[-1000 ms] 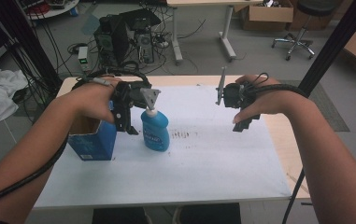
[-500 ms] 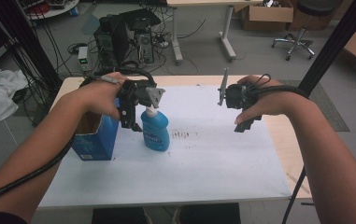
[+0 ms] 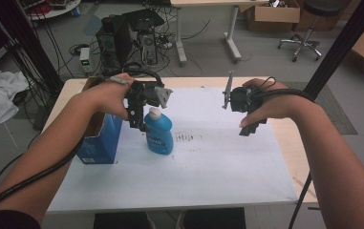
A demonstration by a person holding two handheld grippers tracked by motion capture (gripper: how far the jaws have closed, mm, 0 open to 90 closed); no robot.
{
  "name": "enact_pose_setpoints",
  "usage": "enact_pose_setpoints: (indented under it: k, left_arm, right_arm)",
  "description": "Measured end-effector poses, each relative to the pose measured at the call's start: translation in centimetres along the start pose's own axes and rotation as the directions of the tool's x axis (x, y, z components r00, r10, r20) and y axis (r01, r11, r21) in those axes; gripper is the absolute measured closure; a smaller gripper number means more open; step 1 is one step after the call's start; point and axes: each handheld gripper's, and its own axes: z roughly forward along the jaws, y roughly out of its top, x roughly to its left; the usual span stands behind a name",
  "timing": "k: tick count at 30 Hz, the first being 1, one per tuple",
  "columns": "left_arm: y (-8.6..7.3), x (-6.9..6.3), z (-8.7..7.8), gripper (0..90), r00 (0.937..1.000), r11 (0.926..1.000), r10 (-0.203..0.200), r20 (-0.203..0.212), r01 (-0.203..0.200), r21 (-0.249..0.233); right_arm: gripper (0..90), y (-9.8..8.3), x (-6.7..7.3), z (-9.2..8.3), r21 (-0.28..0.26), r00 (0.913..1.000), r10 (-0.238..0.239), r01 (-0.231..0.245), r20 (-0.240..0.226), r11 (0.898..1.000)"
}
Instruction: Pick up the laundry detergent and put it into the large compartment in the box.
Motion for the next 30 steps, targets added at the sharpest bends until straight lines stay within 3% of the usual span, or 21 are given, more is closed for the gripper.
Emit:
enact_pose_setpoints:
  k: [5, 18, 30]
  left_arm:
    - [0.1, 0.5, 0.7, 0.1, 0.9996, 0.9997, 0.018, 0.021, -0.018, -0.018]
    - [-0.6, 1.8, 2.9, 0.1, 0.9976, 0.9989, 0.003, 0.069, 0.000, -0.046]
    - [-0.2, 1.4, 4.1, 0.1, 0.9969, 0.9998, 0.018, 0.076, -0.017, -0.012]
  right_arm:
    - [15.9, 0.1, 0.0, 0.1, 0.000, 1.0000, -0.004, 0.004, 0.002, 1.000]
    - [15.9, -0.1, -0.3, 0.7, -0.004, 1.0000, 0.002, -0.002, -0.007, 1.000]
    - [15.9, 0.1, -0.1, 0.7, -0.008, 1.0000, -0.005, 0.005, -0.004, 1.000]
